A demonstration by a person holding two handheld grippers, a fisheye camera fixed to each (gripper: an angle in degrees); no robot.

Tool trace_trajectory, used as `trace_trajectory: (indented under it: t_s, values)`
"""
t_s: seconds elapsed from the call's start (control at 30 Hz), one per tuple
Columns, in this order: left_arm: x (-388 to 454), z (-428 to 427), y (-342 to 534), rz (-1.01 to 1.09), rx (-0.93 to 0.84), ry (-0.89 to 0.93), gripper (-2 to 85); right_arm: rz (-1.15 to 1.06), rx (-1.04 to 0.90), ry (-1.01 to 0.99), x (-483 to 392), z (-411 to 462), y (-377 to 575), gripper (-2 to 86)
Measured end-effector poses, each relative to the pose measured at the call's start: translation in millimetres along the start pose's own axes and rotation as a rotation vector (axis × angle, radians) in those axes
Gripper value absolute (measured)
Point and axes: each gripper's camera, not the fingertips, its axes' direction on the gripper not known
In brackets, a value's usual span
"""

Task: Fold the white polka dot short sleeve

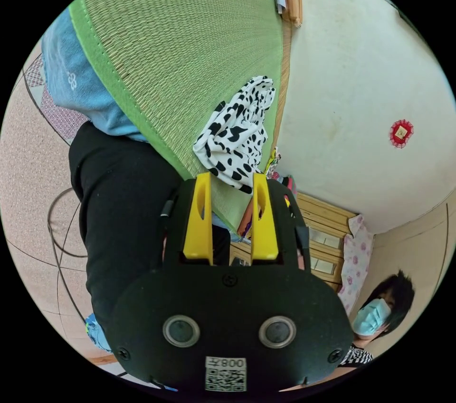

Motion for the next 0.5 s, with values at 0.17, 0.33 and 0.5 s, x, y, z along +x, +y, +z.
trace_trajectory:
  t_s: [0.17, 0.33, 0.5]
  values:
    - [-4, -9, -12, -0.011, -0.018, -0.013, 12.4, -0.015, -0.008, -0.006, -10, 5, -4, 1.6]
    - [-10, -15, -21, -0.028, 0.006, -0.03, 11.4, -0.023, -0.005, -0.013, -19, 6, -4, 1.6]
    - [-19, -19, -28, -0.047, 0.045, -0.021, 8.9, -0.023, -0.003, -0.014, -24, 4, -1, 1.6]
